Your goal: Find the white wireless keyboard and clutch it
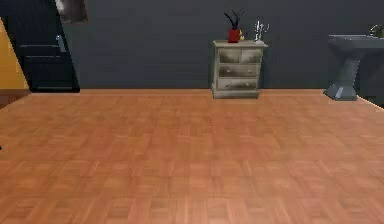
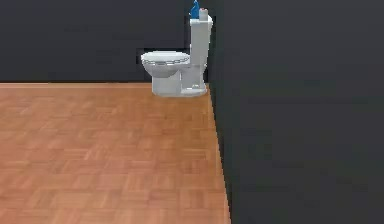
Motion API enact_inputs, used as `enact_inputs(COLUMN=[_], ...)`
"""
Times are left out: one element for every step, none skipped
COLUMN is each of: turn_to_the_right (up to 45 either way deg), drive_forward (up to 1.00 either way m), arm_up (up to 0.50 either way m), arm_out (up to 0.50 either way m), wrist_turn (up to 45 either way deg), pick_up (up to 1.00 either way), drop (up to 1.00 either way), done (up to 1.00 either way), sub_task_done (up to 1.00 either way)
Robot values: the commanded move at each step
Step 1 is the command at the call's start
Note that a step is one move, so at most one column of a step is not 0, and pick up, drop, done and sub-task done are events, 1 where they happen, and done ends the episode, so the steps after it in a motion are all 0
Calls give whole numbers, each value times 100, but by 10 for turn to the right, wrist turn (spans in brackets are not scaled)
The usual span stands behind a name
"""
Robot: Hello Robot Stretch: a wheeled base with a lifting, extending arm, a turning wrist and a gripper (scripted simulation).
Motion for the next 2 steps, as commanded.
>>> enact_inputs(turn_to_the_right=[0,-390], drive_forward=[20,0], arm_up=[0,0], arm_out=[0,0], wrist_turn=[0,0], pick_up=[0,0], drop=[0,0], done=[0,0], sub_task_done=[0,0])
